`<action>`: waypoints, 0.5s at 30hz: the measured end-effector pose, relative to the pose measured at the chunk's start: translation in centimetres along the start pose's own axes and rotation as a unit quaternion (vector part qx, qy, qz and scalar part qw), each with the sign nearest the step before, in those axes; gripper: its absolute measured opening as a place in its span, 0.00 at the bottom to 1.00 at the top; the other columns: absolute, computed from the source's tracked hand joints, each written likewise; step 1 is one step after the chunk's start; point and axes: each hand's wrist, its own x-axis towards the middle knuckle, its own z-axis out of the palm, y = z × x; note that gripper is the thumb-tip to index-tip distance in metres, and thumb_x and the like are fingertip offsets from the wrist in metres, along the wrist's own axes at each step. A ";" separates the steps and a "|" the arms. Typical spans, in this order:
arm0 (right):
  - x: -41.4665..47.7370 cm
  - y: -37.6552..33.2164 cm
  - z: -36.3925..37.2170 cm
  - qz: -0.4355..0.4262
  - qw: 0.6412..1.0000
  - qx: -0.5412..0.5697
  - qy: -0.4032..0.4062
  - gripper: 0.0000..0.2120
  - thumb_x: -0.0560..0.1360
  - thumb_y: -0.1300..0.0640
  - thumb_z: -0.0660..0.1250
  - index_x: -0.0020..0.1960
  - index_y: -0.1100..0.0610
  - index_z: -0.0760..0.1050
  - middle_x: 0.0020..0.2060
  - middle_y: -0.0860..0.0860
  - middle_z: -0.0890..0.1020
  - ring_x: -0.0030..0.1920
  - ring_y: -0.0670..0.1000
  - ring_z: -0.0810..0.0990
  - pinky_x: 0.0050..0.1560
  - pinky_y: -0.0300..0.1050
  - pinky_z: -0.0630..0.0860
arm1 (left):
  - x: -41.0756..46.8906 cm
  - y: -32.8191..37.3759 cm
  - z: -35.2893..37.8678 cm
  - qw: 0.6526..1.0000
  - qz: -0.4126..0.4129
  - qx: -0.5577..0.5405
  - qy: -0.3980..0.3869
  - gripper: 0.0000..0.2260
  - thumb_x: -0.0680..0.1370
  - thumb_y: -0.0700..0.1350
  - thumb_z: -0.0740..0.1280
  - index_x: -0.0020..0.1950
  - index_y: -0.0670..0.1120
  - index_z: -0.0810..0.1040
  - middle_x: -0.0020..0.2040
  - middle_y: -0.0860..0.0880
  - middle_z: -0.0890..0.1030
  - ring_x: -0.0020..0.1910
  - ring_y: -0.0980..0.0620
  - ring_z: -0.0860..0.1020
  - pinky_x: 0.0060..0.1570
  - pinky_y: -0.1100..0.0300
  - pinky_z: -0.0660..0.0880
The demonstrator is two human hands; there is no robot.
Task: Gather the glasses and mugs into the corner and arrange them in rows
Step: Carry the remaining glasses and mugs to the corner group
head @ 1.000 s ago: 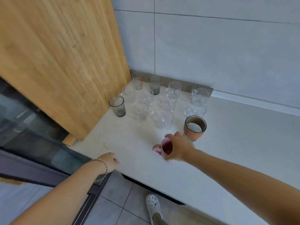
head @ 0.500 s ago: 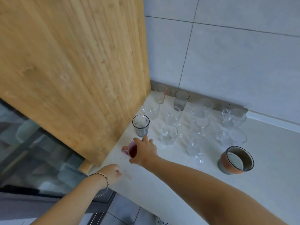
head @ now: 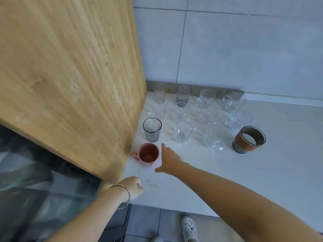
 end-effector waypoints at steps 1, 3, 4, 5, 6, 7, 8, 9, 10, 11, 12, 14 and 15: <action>-0.7 1.4 -0.3 0.017 1.000 -0.001 -0.017 0.39 0.71 0.51 0.72 0.74 0.59 0.55 0.67 0.56 0.69 0.67 0.56 0.70 0.64 0.50 0.70 | 0.3 0.7 0.0 1.000 0.014 0.005 -0.004 0.17 0.76 0.40 0.55 0.30 0.54 0.56 0.33 0.53 0.60 0.37 0.52 0.63 0.30 0.63 0.53; -2.3 4.9 -1.2 0.052 0.998 -0.002 -0.046 0.28 0.74 0.52 0.67 0.71 0.56 0.63 0.67 0.54 0.71 0.67 0.54 0.71 0.64 0.47 0.70 | 1.2 2.7 0.0 0.999 0.040 0.026 -0.009 0.16 0.76 0.41 0.56 0.31 0.53 0.58 0.37 0.52 0.64 0.42 0.51 0.64 0.30 0.63 0.56; -3.2 6.8 -1.7 0.072 0.996 0.003 -0.054 0.25 0.75 0.51 0.65 0.70 0.55 0.66 0.67 0.52 0.72 0.67 0.54 0.71 0.64 0.47 0.69 | 1.7 3.9 -0.1 0.998 0.052 0.041 -0.012 0.15 0.76 0.41 0.56 0.31 0.53 0.59 0.37 0.51 0.65 0.42 0.51 0.65 0.31 0.63 0.57; -4.2 8.8 -2.3 0.091 0.994 0.014 -0.055 0.23 0.75 0.50 0.65 0.69 0.55 0.68 0.67 0.52 0.71 0.67 0.53 0.71 0.64 0.47 0.69 | 2.1 5.5 -0.2 0.996 0.067 0.055 -0.015 0.15 0.76 0.41 0.56 0.31 0.53 0.59 0.38 0.51 0.66 0.42 0.50 0.65 0.31 0.63 0.58; -5.2 10.9 -2.9 0.108 0.992 0.025 -0.052 0.22 0.76 0.50 0.64 0.68 0.55 0.69 0.68 0.52 0.71 0.67 0.53 0.71 0.64 0.47 0.69 | 2.6 7.2 -0.3 0.994 0.085 0.068 -0.019 0.14 0.76 0.41 0.56 0.31 0.52 0.60 0.39 0.51 0.67 0.41 0.50 0.65 0.32 0.62 0.59; -6.4 12.9 -3.6 0.123 0.991 0.035 -0.044 0.22 0.76 0.50 0.64 0.68 0.55 0.70 0.68 0.52 0.71 0.67 0.53 0.71 0.65 0.47 0.69 | 2.9 9.1 -0.5 0.991 0.104 0.082 -0.021 0.14 0.76 0.41 0.56 0.31 0.52 0.60 0.41 0.50 0.68 0.42 0.49 0.66 0.34 0.62 0.62; -7.8 15.1 -4.3 0.137 0.989 0.043 -0.035 0.21 0.76 0.49 0.64 0.67 0.55 0.70 0.68 0.52 0.71 0.67 0.53 0.70 0.66 0.46 0.68 | 3.3 11.2 -0.5 0.988 0.121 0.097 -0.023 0.13 0.76 0.42 0.56 0.32 0.52 0.61 0.42 0.49 0.69 0.43 0.49 0.67 0.38 0.61 0.64; -9.3 17.4 -5.1 0.152 0.987 0.049 -0.025 0.21 0.76 0.49 0.64 0.67 0.55 0.70 0.68 0.52 0.71 0.68 0.53 0.69 0.67 0.46 0.67 | 3.5 13.5 -0.4 0.984 0.139 0.111 -0.027 0.13 0.77 0.43 0.55 0.32 0.51 0.62 0.43 0.49 0.70 0.43 0.48 0.68 0.41 0.60 0.65; -10.9 19.7 -5.8 0.168 0.984 0.056 -0.015 0.21 0.77 0.49 0.63 0.68 0.56 0.70 0.68 0.52 0.71 0.68 0.53 0.69 0.68 0.46 0.67 | 3.7 16.0 -0.2 0.980 0.155 0.124 -0.030 0.12 0.77 0.43 0.55 0.33 0.51 0.62 0.43 0.49 0.70 0.44 0.48 0.68 0.42 0.60 0.65; -12.5 21.9 -6.6 0.185 0.981 0.064 -0.003 0.21 0.77 0.49 0.63 0.68 0.56 0.70 0.69 0.53 0.71 0.69 0.53 0.69 0.68 0.46 0.66 | 3.9 18.5 0.1 0.975 0.173 0.138 -0.032 0.11 0.76 0.43 0.55 0.34 0.50 0.63 0.44 0.49 0.70 0.43 0.49 0.68 0.42 0.60 0.65; -14.2 24.3 -7.3 0.204 0.976 0.076 0.011 0.21 0.78 0.50 0.62 0.68 0.56 0.70 0.68 0.53 0.71 0.68 0.53 0.69 0.68 0.46 0.66 | 4.1 21.2 0.6 0.969 0.192 0.154 -0.033 0.09 0.76 0.43 0.55 0.35 0.50 0.65 0.44 0.49 0.71 0.43 0.49 0.69 0.43 0.60 0.66; -17.7 29.2 -8.4 0.238 0.965 0.101 0.044 0.20 0.78 0.51 0.62 0.67 0.56 0.71 0.68 0.53 0.72 0.68 0.53 0.70 0.67 0.45 0.67 | 4.3 26.8 2.0 0.955 0.230 0.182 -0.036 0.07 0.75 0.43 0.56 0.37 0.50 0.68 0.43 0.49 0.72 0.42 0.48 0.69 0.44 0.60 0.66; -19.6 31.8 -9.0 0.254 0.959 0.109 0.061 0.19 0.78 0.51 0.62 0.67 0.56 0.71 0.68 0.53 0.72 0.68 0.53 0.70 0.67 0.45 0.67 | 4.1 29.8 2.9 0.947 0.249 0.198 -0.039 0.08 0.75 0.42 0.56 0.36 0.50 0.67 0.42 0.48 0.71 0.41 0.48 0.67 0.42 0.60 0.65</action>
